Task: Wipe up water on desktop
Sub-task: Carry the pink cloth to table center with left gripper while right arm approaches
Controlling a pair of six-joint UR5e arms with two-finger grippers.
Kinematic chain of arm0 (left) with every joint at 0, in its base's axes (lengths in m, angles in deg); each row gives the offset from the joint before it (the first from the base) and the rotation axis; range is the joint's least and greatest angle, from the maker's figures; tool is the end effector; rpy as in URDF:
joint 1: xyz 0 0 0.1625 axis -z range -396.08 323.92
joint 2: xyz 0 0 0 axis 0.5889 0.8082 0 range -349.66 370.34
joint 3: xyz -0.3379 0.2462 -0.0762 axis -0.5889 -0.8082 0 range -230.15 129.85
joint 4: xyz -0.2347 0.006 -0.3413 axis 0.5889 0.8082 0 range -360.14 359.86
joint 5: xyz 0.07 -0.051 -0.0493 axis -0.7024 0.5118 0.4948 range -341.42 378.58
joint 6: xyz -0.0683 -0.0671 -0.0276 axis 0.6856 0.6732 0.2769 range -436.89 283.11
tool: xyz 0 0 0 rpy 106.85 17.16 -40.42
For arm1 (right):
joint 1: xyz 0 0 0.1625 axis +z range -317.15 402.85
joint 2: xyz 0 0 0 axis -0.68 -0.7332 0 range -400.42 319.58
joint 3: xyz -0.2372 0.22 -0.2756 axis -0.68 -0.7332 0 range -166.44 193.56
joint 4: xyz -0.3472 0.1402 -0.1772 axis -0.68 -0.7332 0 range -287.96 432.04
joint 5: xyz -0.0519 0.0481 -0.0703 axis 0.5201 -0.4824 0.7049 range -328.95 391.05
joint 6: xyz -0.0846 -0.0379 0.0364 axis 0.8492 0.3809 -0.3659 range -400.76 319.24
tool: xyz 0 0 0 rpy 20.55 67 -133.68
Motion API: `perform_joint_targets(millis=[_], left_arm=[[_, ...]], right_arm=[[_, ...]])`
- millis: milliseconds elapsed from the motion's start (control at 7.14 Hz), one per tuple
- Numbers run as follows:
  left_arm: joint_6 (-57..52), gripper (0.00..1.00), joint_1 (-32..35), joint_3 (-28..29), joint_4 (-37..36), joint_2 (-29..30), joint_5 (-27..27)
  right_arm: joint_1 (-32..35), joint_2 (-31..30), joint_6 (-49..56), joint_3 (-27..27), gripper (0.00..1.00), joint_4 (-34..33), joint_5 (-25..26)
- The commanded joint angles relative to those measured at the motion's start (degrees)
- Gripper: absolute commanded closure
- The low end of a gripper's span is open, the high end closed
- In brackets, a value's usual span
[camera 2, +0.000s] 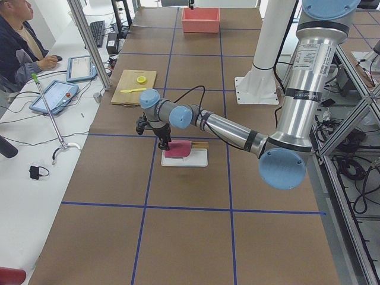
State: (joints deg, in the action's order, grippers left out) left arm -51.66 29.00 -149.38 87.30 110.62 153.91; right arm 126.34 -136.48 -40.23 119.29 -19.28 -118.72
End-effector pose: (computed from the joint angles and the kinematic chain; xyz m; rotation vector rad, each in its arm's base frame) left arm 0.1799 -0.5354 0.4876 -0.0789 0.8299 0.1119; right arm -0.0038 -0.4503 0.5544 0.0778 -1.0482 -0.1873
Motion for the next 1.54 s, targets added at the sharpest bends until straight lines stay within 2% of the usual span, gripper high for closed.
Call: perform_joint_targets(millis=[0,140,280,420,840,1120,1260,1400], left_arm=[[0.0,0.44,-0.2,0.7,0.4,0.0,0.0],[2.3,0.77,-0.2,0.4,1.2,0.0,0.1],[2.7,0.96,-0.2,0.4,1.2,-0.1,0.9],[2.9,1.00,-0.2,0.0,1.2,0.1,0.9],[2.9,1.00,-0.2,-2.0,0.9,0.1,2.1],[3.1,1.00,-0.1,-7.3,-0.8,0.1,6.0],[3.6,1.00,-0.1,-8.8,-2.6,2.6,8.0],[9.6,1.00,-0.1,-9.7,-4.8,8.0,8.4]], right_arm=[[0.0,0.0,0.1,0.0,0.00,0.0,0.0],[0.0,0.0,0.1,0.0,0.00,0.0,0.0],[0.0,-0.1,0.1,0.0,0.00,0.0,-0.1],[0.0,-0.1,0.1,0.0,0.00,0.0,-0.1],[0.0,-0.4,0.1,0.0,0.00,0.0,-0.1],[0.0,-0.4,-0.1,1.0,0.00,0.0,-0.2],[-0.1,-0.2,-2.1,2.8,0.00,0.1,-0.2],[-2.2,0.3,-4.7,5.7,0.00,0.1,0.0]])
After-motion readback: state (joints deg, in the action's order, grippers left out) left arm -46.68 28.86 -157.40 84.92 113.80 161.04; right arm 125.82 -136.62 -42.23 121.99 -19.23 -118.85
